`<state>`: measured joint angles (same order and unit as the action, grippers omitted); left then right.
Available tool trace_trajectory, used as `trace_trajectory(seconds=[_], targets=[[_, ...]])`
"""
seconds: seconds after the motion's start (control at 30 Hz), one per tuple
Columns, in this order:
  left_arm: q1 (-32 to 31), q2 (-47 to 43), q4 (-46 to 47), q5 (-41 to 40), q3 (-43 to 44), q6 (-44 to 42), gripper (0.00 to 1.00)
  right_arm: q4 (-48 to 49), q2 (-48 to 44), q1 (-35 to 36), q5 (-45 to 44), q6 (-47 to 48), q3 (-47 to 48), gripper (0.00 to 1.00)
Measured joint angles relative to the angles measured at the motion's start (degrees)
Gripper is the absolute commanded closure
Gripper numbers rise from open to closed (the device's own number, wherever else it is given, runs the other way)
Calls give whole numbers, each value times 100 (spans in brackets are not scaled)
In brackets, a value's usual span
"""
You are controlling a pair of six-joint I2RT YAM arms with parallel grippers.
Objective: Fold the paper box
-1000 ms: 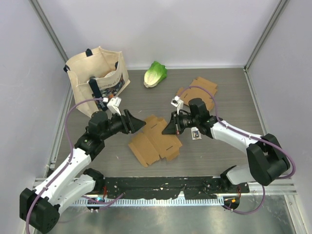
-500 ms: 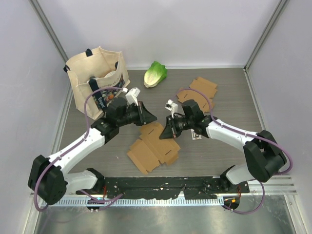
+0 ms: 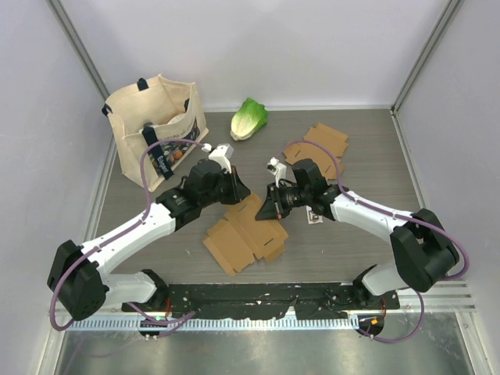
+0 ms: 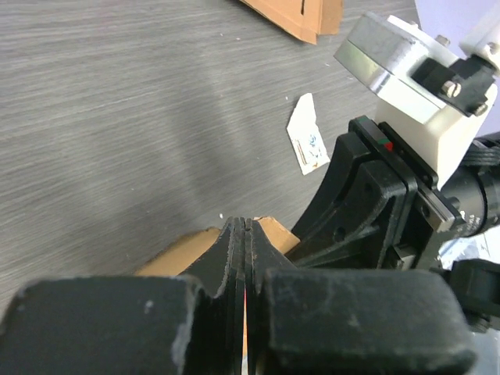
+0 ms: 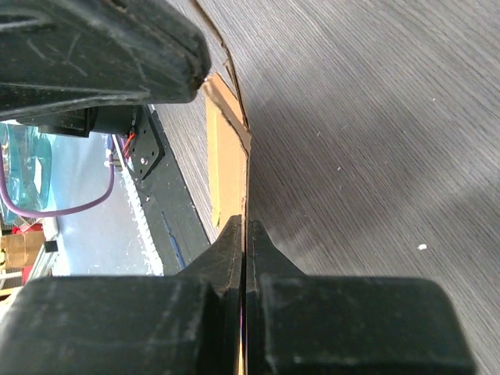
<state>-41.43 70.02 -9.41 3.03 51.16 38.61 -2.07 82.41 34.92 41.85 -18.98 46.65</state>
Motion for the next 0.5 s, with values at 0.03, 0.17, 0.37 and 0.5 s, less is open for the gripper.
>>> trace_trajectory(seconds=[0.03,0.17,0.37,0.5], targets=[[-22,24,-35,-70,33,-15,100,15,0,2,0,-2,0,100],[-144,98,-127,-348,142,-118,100,83,0,24,0,-26,-2,100],[-240,125,-240,-428,144,-160,93,192,0,26,-2,-83,-2,100],[-271,55,-306,-590,144,-177,80,212,0,28,-2,-87,-2,99]])
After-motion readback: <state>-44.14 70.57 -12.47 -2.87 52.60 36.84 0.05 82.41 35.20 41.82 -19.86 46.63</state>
